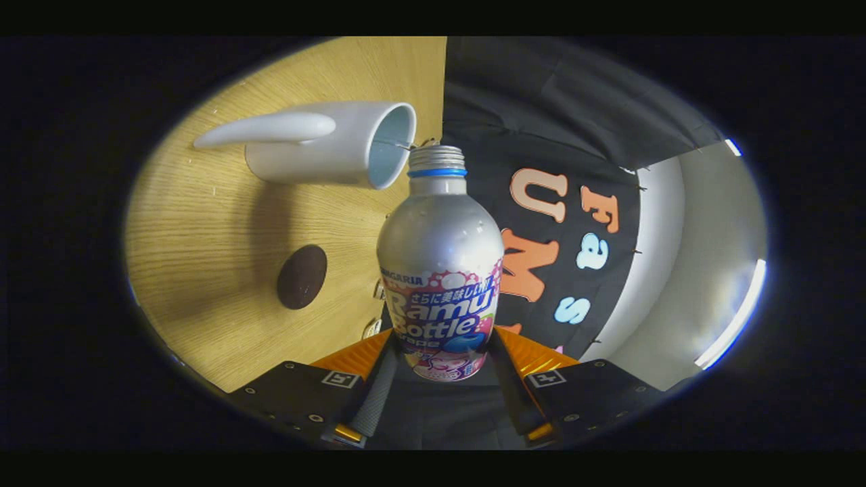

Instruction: Take the bottle from table, then pour the juice into the cup, finally place the bottle on the coaster

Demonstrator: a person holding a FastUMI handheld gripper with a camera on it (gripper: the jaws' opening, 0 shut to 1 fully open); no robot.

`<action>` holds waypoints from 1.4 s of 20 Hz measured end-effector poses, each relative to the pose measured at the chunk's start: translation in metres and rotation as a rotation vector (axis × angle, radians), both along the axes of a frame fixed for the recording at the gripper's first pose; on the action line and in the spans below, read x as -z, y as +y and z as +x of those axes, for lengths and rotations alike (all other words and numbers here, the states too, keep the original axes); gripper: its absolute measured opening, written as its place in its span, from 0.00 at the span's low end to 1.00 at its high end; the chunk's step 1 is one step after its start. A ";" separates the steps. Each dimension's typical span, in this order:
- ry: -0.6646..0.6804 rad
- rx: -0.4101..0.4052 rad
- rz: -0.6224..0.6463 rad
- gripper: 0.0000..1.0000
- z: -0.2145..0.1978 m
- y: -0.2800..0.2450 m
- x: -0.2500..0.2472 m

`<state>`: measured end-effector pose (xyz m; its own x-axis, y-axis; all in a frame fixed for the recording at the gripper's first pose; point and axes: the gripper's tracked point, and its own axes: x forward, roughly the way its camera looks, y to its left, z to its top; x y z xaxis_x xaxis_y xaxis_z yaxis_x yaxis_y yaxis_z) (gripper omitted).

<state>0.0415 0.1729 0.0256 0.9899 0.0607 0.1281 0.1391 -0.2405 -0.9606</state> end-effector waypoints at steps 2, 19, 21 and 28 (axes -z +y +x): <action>0.005 -0.002 -0.009 0.74 -0.001 0.000 0.001; -0.006 -0.003 -0.079 0.74 0.001 0.000 -0.005; -0.011 -0.007 -0.084 0.74 0.004 -0.001 -0.007; -0.001 -0.013 -0.124 0.74 0.004 0.004 -0.007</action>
